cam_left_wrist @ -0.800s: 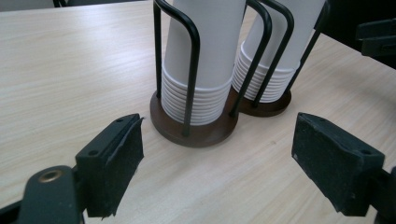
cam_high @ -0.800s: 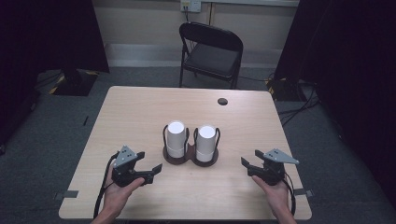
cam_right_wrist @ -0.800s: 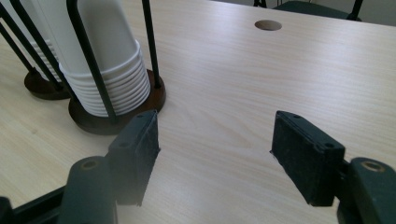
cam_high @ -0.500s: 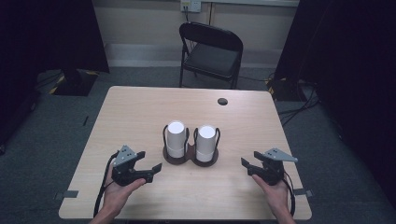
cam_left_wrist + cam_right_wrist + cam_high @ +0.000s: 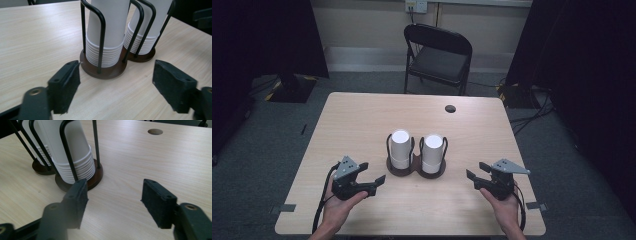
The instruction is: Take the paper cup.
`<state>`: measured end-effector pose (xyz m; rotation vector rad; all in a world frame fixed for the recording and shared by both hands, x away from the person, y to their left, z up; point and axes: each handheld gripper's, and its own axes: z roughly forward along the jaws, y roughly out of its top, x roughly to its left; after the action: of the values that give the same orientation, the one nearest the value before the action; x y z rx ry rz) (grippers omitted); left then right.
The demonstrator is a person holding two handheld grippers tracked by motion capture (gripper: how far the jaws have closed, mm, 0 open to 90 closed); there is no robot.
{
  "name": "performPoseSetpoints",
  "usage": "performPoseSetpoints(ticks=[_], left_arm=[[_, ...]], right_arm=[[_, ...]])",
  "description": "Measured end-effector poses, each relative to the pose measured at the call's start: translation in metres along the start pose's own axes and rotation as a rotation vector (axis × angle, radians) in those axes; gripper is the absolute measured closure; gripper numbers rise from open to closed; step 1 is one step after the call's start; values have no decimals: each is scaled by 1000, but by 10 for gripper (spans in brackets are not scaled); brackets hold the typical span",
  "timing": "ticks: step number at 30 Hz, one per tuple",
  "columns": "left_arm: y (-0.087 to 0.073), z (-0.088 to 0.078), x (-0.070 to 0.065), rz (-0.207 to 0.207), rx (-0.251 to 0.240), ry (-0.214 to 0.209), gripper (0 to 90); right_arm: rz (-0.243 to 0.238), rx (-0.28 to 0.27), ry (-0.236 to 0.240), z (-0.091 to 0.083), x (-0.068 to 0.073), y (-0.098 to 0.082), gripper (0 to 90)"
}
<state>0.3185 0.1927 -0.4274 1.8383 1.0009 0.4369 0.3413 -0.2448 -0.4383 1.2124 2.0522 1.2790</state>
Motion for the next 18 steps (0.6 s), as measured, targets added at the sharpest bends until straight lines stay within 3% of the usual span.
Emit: performPoseSetpoints(ticks=[2,5,10,18], left_arm=[[0,1,-1,-18,1,-16,244],[0,1,-4,11,3,1,244],[0,1,-6,18,0,-7,243],[1,-1,-8,21,-4,-15,236]], right_arm=[[21,-4,10,-2,1,4,302],[26,-16,32,-5,1,6,282],[25,-40,68,-6,3,10,281],[-22,-67,96,-7,15,25,268]])
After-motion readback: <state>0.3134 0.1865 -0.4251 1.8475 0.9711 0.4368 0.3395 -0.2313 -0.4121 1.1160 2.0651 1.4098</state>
